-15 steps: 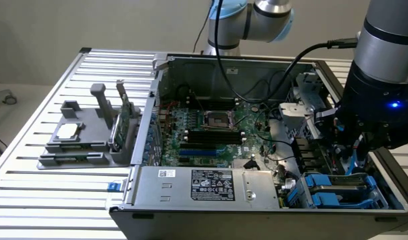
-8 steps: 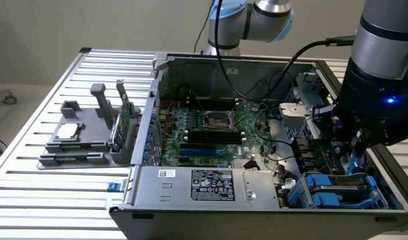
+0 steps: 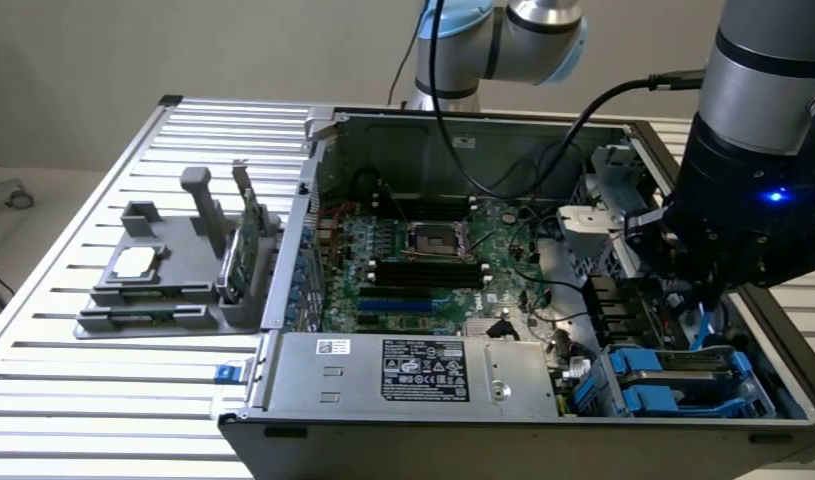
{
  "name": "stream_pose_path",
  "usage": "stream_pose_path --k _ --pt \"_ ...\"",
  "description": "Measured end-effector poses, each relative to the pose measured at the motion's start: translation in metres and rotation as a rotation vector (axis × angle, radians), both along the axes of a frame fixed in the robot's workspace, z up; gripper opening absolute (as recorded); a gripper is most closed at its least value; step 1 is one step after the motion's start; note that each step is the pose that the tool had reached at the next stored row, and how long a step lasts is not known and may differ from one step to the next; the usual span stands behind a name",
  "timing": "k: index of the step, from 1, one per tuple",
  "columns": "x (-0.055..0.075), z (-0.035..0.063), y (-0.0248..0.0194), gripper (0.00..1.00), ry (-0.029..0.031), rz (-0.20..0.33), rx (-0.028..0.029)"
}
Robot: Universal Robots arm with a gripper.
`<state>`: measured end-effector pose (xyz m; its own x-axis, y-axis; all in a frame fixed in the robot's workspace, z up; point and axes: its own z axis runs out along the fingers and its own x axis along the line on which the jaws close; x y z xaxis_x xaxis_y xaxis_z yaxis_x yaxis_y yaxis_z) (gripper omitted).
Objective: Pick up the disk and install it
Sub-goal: 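Insert the first disk wire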
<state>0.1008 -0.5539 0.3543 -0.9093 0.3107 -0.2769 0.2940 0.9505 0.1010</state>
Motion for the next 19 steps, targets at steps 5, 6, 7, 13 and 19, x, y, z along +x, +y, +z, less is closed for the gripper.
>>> stream_pose_path --k 5,6,7,13,19 --pt "-0.0032 0.0031 0.0006 0.16 0.0 -0.003 -0.0005" --pt "-0.0044 0.0044 0.0006 0.16 0.0 -0.003 -0.0005" --pt "-0.0053 0.0055 0.0006 0.16 0.0 -0.003 -0.0005" --pt "-0.0086 0.0084 0.0005 0.16 0.0 -0.013 -0.0007" --pt "-0.0096 0.0085 -0.0005 0.16 -0.001 -0.024 -0.0474"
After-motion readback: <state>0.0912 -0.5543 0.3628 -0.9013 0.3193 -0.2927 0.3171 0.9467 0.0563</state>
